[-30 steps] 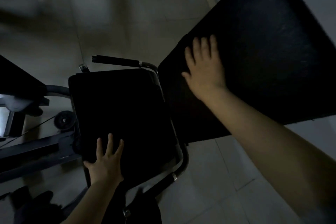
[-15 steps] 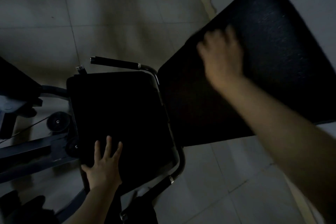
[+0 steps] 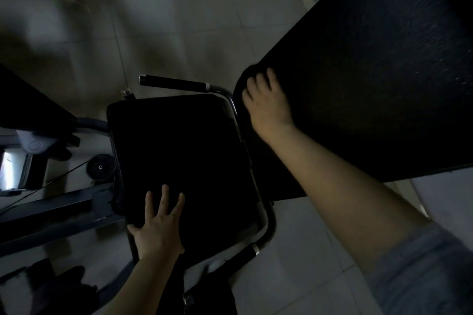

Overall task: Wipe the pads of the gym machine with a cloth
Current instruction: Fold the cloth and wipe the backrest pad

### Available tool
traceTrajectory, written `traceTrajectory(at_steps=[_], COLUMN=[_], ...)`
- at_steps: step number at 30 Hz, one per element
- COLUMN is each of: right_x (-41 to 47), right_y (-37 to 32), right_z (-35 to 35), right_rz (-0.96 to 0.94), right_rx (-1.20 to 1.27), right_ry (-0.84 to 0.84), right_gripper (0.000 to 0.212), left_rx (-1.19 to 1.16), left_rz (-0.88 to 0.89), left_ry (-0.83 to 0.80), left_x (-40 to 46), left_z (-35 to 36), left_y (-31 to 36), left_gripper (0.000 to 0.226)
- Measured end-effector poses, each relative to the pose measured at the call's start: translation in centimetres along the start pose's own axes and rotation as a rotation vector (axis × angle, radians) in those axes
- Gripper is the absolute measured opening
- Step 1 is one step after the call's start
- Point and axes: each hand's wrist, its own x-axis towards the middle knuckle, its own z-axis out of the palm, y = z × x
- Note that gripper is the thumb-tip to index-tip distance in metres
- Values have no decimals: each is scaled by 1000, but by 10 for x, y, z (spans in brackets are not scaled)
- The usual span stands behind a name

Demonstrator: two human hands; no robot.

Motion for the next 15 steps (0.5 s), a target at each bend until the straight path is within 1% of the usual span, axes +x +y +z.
traceTrajectory(at_steps=[3, 4, 6, 7, 8, 10, 11, 12, 13, 14, 15], right_x=[-58, -81, -123, -139, -152, -176, -187, -196, -203, -210, -215], right_y=[-38, -48, -53, -47, -37, -4, 18, 41, 65, 88, 109], right_z=[28, 38, 44, 44, 43, 36, 31, 26, 20, 14, 8], right_rz=[-225, -251, -235, -226, -214, -121, -49, 35, 124, 223, 336], right_rx=[45, 72, 76, 88, 109, 191, 216, 227, 225, 215, 210], right_ry=[-14, -12, -13, 10, 69, 215, 312, 429, 535, 631, 733], right_gripper=[54, 53, 47, 42, 37, 38, 41, 41, 40, 37, 33], left_rx=[-2, -5, -10, -7, -11, -75, -160, -253, -321, -347, -380], left_rz=[-2, -9, -10, -9, -7, -14, -22, -21, 3, 63, 167], left_ry=[-6, 1, 19, 22, 16, -21, -13, 29, 118, 257, 406], left_x=[-1, -1, -1, -2, -2, -6, -7, -10, -13, -18, -23], left_z=[-2, -1, 0, -1, -2, -8, -14, -21, -30, -42, -53], left_y=[0, 1, 2, 2, 1, 2, 8, 19, 35, 56, 79], left_gripper=[115, 116, 117, 117, 116, 106, 97, 88, 81, 75, 70])
